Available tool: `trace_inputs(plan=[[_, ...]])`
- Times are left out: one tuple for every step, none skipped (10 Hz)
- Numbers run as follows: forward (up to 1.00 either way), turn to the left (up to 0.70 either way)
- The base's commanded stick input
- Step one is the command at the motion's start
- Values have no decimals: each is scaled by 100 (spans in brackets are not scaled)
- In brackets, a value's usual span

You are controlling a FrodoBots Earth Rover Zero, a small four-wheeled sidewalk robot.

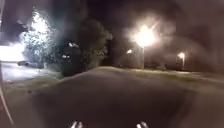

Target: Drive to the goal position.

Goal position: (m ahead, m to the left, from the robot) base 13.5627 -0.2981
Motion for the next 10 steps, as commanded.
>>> trace_inputs(plan=[[50,21],[50,0],[50,0],[50,0],[50,0],[50,0],[50,0],[50,0],[50,0],[50,0]])
